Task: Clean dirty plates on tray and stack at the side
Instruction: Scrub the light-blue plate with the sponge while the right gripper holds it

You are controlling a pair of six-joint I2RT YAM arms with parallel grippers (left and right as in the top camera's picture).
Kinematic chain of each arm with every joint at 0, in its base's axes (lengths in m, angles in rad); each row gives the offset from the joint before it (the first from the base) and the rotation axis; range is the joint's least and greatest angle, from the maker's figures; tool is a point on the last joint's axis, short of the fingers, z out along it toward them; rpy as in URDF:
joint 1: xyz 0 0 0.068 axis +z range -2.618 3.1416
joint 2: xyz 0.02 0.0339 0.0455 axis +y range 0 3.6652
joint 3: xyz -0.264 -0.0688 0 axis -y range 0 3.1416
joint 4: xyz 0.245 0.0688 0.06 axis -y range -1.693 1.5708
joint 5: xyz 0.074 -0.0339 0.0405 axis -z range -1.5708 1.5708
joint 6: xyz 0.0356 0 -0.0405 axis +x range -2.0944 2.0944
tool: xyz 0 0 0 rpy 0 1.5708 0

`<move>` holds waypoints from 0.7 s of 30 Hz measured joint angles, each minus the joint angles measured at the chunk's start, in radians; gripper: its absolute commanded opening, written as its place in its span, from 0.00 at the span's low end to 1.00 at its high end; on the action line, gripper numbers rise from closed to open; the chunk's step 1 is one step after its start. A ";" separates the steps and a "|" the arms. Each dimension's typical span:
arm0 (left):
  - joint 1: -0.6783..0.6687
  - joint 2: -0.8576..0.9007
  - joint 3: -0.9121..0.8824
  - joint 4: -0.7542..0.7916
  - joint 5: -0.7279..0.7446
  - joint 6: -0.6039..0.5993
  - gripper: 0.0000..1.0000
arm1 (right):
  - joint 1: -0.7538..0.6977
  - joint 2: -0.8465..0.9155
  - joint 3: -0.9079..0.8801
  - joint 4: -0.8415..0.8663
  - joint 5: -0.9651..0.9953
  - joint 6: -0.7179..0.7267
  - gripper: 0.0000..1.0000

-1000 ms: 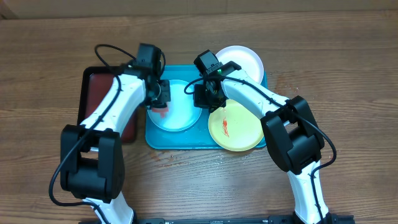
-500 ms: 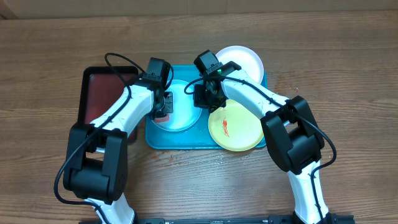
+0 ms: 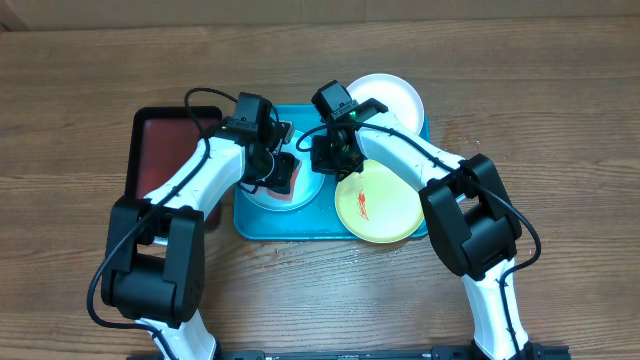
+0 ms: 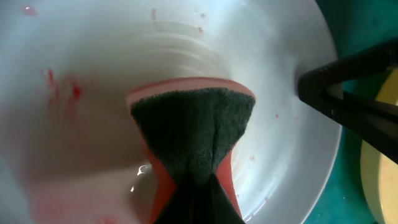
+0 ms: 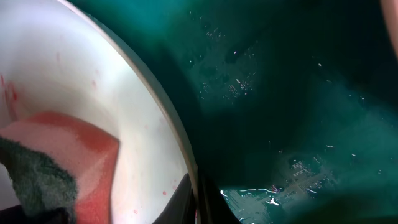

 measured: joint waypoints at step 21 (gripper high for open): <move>-0.024 0.000 0.005 -0.012 -0.354 -0.172 0.04 | 0.003 0.000 0.000 -0.069 -0.029 0.000 0.04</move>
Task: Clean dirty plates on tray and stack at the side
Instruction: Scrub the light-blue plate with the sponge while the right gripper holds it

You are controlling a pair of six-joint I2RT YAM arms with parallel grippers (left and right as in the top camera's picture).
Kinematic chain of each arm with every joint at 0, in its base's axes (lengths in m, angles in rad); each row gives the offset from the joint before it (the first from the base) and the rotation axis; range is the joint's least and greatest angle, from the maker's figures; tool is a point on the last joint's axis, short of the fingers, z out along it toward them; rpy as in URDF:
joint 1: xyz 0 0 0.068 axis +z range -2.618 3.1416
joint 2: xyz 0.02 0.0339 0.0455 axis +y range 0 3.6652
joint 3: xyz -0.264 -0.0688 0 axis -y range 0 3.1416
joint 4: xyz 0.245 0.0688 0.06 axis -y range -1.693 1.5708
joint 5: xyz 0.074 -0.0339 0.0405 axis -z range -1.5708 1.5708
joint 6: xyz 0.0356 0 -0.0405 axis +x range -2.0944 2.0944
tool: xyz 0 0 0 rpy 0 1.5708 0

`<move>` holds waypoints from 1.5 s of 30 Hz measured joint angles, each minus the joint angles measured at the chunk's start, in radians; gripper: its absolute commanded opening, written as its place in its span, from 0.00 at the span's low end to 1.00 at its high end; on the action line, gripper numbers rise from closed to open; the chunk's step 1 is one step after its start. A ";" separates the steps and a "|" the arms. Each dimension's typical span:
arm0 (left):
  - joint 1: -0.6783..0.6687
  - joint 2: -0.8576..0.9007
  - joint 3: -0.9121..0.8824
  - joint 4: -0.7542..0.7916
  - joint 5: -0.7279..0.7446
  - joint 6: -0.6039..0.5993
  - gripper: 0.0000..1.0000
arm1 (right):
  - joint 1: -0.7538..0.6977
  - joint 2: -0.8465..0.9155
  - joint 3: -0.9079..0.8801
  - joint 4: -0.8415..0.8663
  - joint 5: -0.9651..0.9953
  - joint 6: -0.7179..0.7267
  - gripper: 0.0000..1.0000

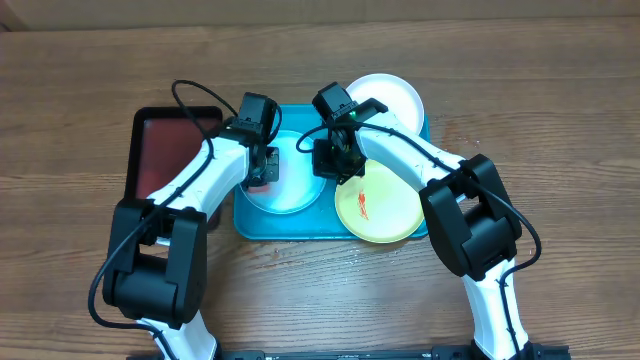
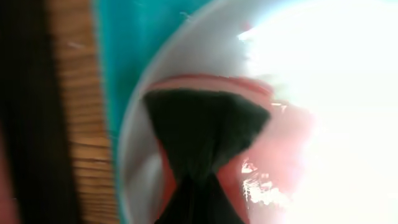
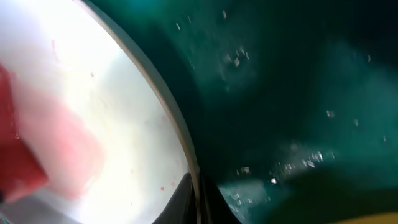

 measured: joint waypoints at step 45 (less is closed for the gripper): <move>-0.015 0.000 0.021 -0.016 0.288 0.039 0.04 | 0.037 0.000 -0.003 -0.048 -0.071 -0.129 0.04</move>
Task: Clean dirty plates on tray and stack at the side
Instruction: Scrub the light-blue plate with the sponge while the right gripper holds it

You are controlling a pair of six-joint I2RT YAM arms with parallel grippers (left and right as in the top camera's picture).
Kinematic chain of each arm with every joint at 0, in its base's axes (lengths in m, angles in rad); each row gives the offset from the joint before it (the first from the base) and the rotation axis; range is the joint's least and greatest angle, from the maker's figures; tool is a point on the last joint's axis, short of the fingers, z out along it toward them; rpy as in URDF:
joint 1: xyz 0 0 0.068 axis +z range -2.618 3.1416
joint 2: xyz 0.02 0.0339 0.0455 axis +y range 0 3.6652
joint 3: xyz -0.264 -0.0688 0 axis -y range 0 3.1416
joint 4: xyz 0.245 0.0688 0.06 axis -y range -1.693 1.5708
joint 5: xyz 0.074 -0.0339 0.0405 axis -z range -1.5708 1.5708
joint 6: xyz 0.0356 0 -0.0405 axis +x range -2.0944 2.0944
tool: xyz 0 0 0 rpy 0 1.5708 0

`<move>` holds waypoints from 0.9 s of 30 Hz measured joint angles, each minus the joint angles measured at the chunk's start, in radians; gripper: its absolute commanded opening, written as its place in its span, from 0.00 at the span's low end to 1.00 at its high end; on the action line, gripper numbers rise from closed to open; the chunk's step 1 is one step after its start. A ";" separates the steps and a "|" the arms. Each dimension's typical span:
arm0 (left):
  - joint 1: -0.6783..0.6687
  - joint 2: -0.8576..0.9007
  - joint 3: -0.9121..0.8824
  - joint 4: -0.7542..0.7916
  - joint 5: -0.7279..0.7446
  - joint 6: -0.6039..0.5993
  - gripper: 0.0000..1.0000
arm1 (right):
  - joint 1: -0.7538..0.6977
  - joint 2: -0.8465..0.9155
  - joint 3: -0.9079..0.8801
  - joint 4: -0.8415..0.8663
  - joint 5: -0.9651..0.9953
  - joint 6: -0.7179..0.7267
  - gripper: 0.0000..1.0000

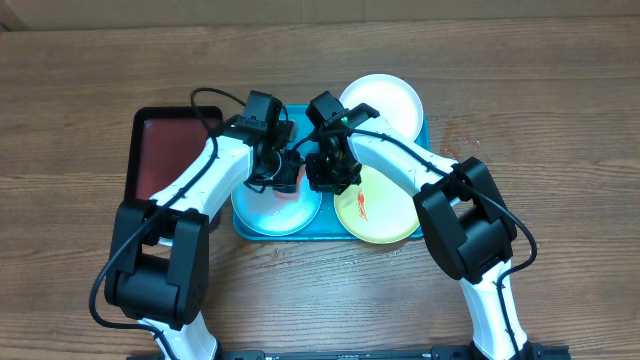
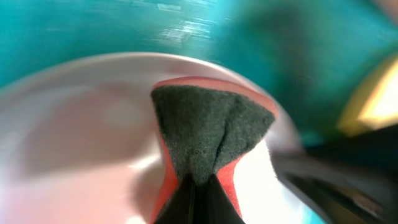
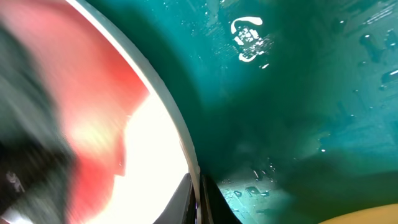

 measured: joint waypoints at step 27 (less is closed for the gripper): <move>-0.057 0.000 0.006 -0.200 0.129 -0.035 0.04 | 0.000 0.000 -0.001 -0.002 -0.003 0.000 0.04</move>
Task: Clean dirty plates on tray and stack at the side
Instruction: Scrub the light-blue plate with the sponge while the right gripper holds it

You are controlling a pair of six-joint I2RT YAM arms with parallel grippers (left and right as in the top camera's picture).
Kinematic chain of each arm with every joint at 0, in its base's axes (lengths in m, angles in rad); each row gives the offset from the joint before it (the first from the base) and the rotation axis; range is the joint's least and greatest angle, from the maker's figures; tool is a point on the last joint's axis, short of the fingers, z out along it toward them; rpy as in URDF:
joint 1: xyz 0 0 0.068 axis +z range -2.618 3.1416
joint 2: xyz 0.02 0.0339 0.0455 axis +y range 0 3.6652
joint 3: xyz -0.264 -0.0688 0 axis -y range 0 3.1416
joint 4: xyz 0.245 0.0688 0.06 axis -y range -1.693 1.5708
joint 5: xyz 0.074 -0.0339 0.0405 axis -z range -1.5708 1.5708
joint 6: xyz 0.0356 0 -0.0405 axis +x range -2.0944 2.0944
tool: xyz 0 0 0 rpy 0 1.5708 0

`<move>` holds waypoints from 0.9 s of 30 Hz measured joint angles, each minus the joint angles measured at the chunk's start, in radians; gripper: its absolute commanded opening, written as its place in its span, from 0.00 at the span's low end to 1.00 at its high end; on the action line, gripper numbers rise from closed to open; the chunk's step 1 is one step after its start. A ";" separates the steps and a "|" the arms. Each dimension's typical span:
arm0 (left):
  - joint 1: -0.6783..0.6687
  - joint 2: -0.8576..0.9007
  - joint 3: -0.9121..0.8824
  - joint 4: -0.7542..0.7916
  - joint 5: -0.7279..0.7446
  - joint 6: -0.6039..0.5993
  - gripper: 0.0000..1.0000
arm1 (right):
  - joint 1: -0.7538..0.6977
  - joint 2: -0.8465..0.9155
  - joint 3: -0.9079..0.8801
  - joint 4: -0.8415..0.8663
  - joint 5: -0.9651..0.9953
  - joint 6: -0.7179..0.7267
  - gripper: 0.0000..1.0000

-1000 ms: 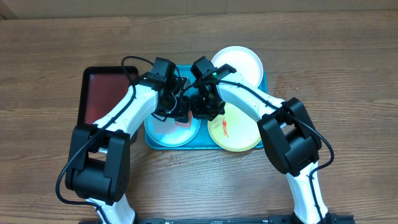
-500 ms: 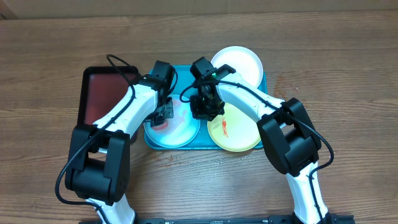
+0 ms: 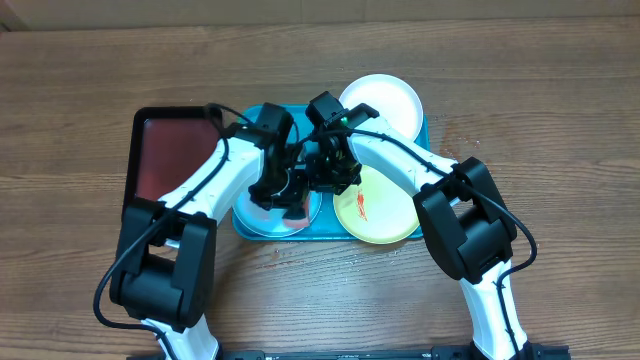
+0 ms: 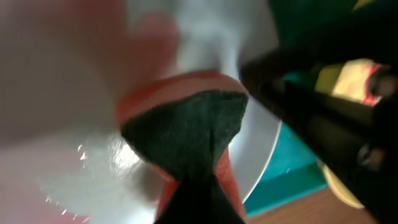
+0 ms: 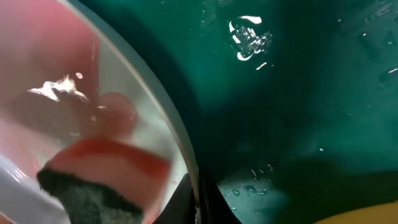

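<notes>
A white plate (image 3: 262, 222) lies at the left of the teal tray (image 3: 300, 233), smeared pink and wet (image 4: 74, 93). My left gripper (image 3: 291, 190) is shut on a red sponge with a dark scouring side (image 4: 186, 124), pressed on the plate's right part. My right gripper (image 3: 322, 178) is shut on that plate's right rim (image 5: 180, 149), the sponge (image 5: 99, 180) showing beside it. A yellow plate (image 3: 385, 215) with a red smear lies on the tray's right. A clean white plate (image 3: 385, 97) sits at the tray's back right.
A black tray with a dark red inside (image 3: 165, 150) stands left of the teal tray. Wooden table (image 3: 560, 120) surrounds everything.
My left gripper has moved with the sponge from the plate's back toward its front right, close to the right gripper. The right gripper keeps its hold on the rim.
The sponge was at the plate's middle right with red stains showing, then at the left edge, then at the back, now at the front right. The right gripper held the plate's rim throughout. The plate has slid a little toward the tray's front left.
</notes>
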 measured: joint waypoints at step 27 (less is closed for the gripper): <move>0.000 0.000 -0.028 0.048 -0.514 -0.284 0.04 | -0.006 0.000 -0.005 0.024 -0.030 0.000 0.04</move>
